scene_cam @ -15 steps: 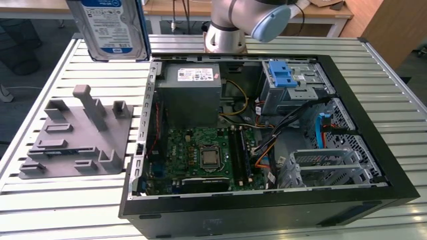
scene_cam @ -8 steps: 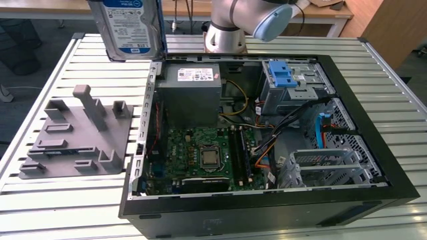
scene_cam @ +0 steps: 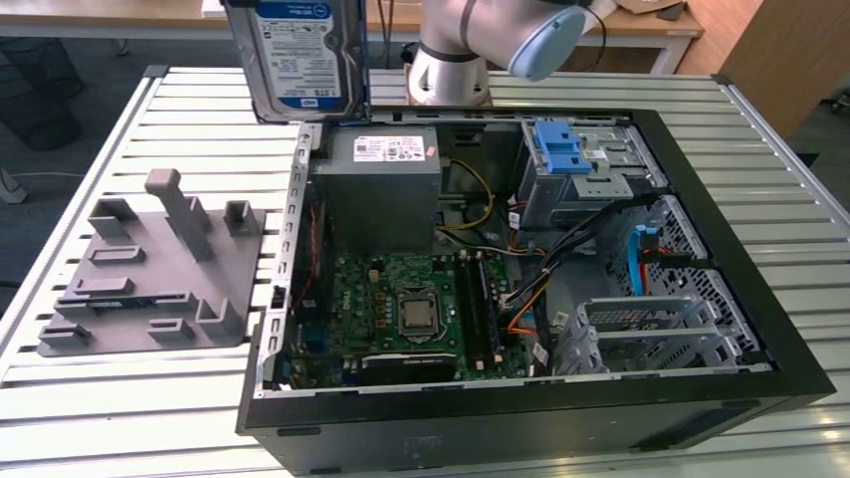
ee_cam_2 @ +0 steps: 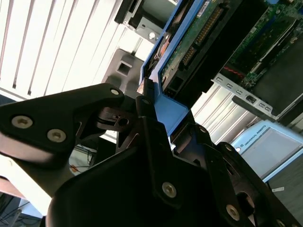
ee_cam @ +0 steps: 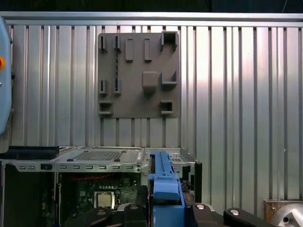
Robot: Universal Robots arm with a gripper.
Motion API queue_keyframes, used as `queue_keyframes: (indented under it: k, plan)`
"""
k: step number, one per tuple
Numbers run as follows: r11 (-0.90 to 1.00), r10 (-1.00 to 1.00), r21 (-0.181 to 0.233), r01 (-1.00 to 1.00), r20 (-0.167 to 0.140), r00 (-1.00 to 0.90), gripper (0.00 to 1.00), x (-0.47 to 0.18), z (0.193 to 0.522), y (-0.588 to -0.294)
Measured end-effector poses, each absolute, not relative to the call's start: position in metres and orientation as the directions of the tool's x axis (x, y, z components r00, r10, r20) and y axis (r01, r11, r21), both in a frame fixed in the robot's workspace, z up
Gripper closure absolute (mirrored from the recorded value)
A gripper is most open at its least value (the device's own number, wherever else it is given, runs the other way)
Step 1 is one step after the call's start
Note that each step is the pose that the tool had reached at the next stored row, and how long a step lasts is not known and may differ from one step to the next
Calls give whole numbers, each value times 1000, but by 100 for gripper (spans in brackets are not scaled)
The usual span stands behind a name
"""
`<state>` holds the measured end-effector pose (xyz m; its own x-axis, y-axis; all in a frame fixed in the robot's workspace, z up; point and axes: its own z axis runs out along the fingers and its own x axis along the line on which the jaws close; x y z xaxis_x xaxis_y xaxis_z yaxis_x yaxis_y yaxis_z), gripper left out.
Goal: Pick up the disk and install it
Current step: 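Pick up the disk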
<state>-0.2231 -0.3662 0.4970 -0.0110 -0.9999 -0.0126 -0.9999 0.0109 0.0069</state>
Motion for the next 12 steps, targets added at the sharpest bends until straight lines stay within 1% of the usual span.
queue_keyframes:
  k: [12]
  plan:
    - [11,-1000,7,-1000,-13,-11,64,-177,494,-366]
